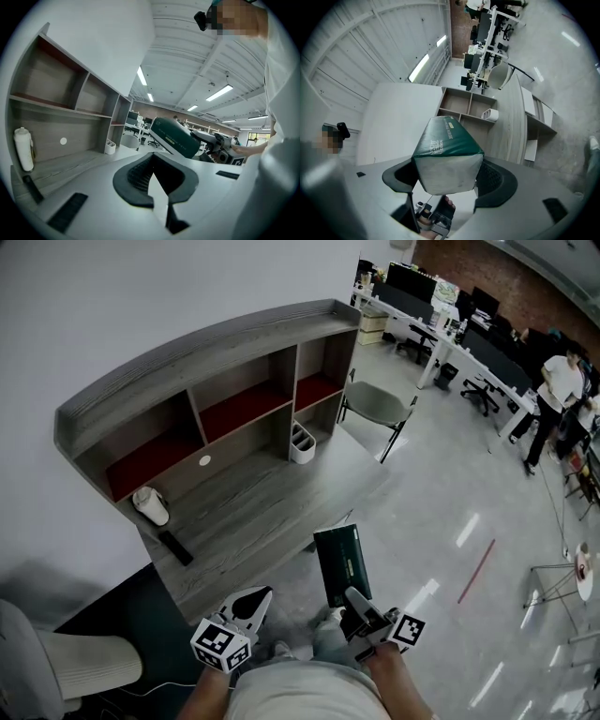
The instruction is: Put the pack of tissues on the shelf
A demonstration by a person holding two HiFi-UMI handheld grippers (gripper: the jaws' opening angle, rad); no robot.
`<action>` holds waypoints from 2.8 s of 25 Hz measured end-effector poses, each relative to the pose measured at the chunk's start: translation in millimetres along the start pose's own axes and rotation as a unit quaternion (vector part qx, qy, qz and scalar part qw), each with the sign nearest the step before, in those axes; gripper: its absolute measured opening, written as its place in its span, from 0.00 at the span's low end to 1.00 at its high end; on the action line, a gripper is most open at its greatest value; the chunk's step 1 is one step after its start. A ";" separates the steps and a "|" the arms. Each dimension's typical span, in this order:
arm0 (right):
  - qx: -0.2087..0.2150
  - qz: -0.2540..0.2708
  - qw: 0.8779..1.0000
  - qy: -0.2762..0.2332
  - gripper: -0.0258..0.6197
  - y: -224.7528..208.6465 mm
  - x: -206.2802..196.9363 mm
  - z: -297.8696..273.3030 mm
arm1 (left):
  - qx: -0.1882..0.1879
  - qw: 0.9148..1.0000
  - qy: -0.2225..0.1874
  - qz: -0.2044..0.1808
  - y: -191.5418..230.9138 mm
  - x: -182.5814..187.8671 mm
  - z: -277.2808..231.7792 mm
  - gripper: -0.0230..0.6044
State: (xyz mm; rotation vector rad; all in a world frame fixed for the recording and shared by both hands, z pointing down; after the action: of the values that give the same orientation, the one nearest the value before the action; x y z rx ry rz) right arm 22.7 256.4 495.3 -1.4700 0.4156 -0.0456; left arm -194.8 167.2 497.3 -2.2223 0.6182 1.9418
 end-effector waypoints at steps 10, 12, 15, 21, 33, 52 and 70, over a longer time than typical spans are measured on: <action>-0.010 -0.030 0.999 0.032 0.62 -52.4 79.7 -82.6 | 0.054 0.998 0.012 0.012 64.0 4.8 -70.0 0.06; -0.010 -0.033 0.998 0.045 0.62 -61.7 107.6 -99.6 | 0.067 0.997 0.015 0.017 75.3 10.3 -95.4 0.06; -0.005 -0.034 0.997 0.068 0.62 -69.7 151.7 -122.1 | 0.090 0.996 0.012 0.025 89.5 25.9 -134.8 0.06; 0.011 -0.026 0.992 0.123 0.62 -84.9 230.8 -158.5 | 0.162 0.987 0.007 0.021 113.6 55.7 -196.6 0.06; 0.048 -0.044 0.973 0.221 0.62 -86.2 281.0 -251.1 | 0.253 0.967 0.010 0.031 133.6 75.2 -224.4 0.06; 0.040 -0.058 0.921 0.384 0.63 -49.6 156.0 -444.3 | 0.346 0.936 -0.034 0.059 227.3 72.2 -139.1 0.06; 0.068 0.035 0.921 0.381 0.64 -2.8 141.3 -507.1 | 0.344 0.935 -0.049 0.074 262.1 63.9 -125.4 0.06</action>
State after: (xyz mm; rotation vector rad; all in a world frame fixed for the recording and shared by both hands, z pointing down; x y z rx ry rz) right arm 2.7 -266.9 441.5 -1.2532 1.0725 -0.5940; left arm -173.9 -129.5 500.6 -1.6646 1.2469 1.5344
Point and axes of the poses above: the fingertips, and each gripper's own axes: z backward along the fingers, y to its left, x out of its top, the point moved 5 cm from there along z, backward along the fingers, and after that the axes turned 5 degrees about -z, right-handed, at the moved point
